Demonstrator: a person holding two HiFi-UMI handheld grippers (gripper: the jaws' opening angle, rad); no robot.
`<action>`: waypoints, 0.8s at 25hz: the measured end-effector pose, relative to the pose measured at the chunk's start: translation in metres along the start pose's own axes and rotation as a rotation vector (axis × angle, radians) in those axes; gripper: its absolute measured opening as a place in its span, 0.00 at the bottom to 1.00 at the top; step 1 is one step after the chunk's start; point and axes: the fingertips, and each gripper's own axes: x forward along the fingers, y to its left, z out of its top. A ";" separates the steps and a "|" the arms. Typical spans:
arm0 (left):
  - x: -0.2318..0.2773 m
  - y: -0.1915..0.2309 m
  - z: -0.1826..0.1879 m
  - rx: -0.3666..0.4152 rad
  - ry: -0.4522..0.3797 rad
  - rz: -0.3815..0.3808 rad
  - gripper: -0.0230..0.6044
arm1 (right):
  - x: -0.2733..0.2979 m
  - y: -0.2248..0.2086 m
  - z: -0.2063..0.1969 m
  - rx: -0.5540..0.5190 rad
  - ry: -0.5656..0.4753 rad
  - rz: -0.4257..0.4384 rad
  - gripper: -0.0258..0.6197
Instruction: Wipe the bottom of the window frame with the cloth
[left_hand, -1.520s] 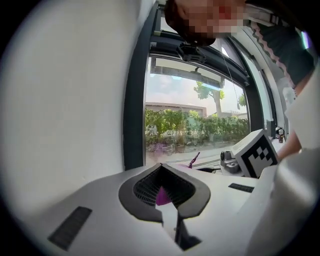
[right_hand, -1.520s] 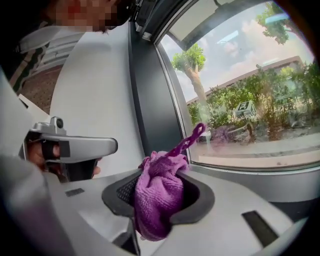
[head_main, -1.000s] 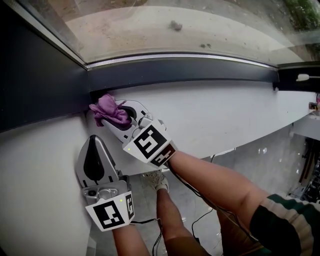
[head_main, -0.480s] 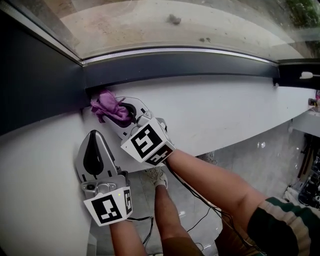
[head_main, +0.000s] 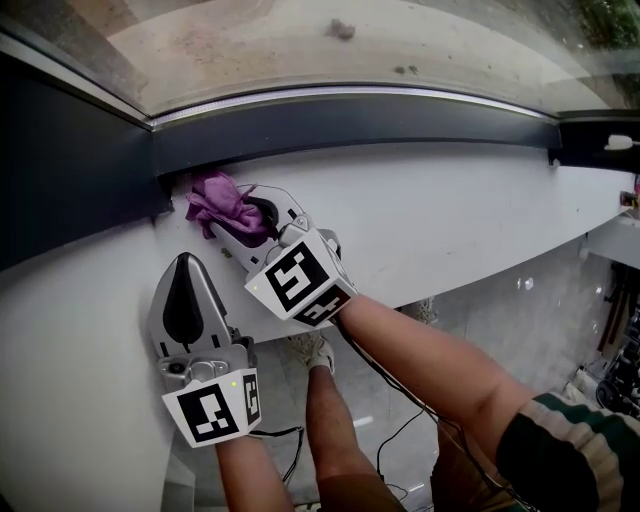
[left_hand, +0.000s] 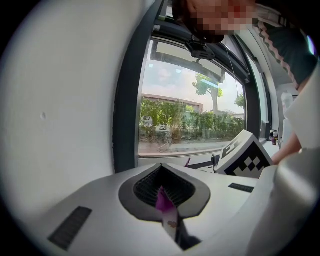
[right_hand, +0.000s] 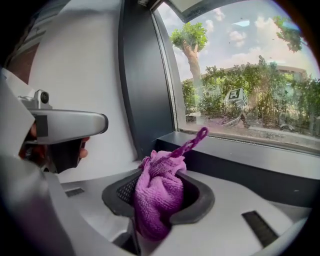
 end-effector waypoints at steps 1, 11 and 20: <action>0.000 -0.002 -0.001 0.003 0.002 -0.002 0.04 | -0.002 -0.004 -0.002 -0.006 0.005 -0.010 0.27; 0.009 -0.027 0.001 0.043 0.020 -0.009 0.04 | -0.024 -0.028 -0.017 0.014 0.034 -0.062 0.27; 0.019 -0.055 0.003 0.057 0.023 -0.047 0.04 | -0.047 -0.054 -0.024 0.024 0.032 -0.087 0.27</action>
